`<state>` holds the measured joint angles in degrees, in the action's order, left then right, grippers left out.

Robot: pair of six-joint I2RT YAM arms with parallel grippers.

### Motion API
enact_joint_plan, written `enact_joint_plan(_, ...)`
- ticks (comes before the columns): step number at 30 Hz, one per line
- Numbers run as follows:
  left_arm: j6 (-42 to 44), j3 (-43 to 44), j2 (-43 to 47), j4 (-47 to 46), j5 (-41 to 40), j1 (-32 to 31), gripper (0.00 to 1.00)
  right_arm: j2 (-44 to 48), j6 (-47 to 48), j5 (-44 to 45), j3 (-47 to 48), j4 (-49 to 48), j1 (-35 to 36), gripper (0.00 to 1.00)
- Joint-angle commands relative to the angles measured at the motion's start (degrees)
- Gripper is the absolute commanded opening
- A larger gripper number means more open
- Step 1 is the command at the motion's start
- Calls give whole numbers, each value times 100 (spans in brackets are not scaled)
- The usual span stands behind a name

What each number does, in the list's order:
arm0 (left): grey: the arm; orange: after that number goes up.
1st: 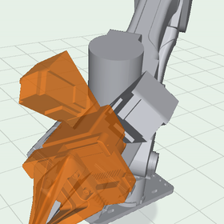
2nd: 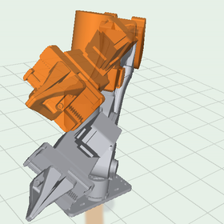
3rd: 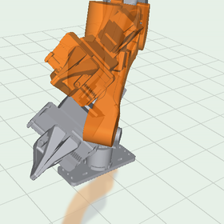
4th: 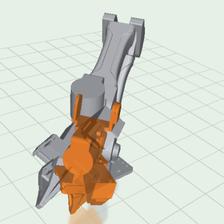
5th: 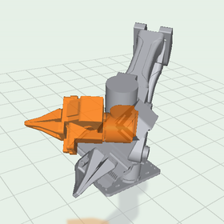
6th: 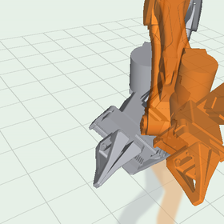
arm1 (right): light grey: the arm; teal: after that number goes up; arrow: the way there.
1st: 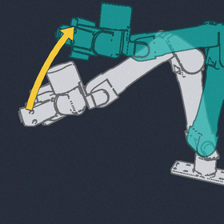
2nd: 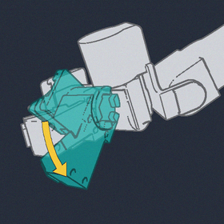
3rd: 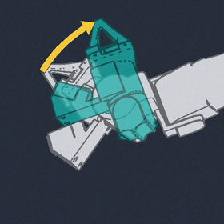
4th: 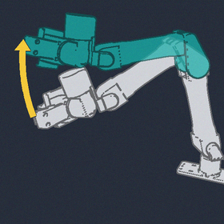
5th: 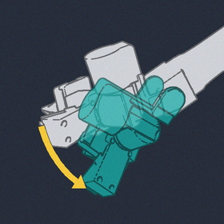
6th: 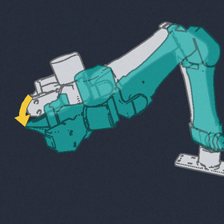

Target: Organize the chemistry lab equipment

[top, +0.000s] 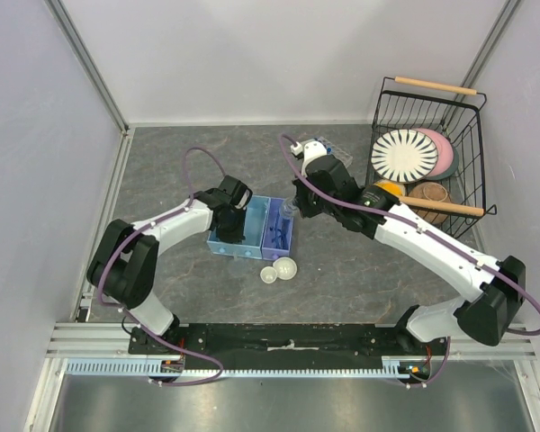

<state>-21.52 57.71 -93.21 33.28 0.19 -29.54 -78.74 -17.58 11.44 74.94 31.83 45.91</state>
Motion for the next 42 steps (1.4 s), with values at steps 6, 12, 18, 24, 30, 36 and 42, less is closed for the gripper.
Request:
enact_joint_plan(6,-37,512,-434,-577,394,-228,13,-221,97,-63,425,-63,50,0)
enact_joint_plan(12,174,1364,-1180,-524,403,-228,13,-194,167,209,434,7,50,0)
enact_joint_plan(18,420,1893,-1498,-541,693,-271,12,-133,255,394,504,147,50,0)
enact_joint_plan(24,693,1735,-1323,-717,772,-412,14,-80,334,499,575,209,50,0)
enact_joint_plan(30,781,1691,-1226,-770,860,-465,36,-89,335,491,557,218,50,0)
enact_joint_plan(36,789,1717,-1270,-568,791,-509,54,-186,326,482,663,218,58,0)
enact_joint_plan(42,737,1944,-1051,-366,483,-544,59,-159,317,499,777,227,50,0)
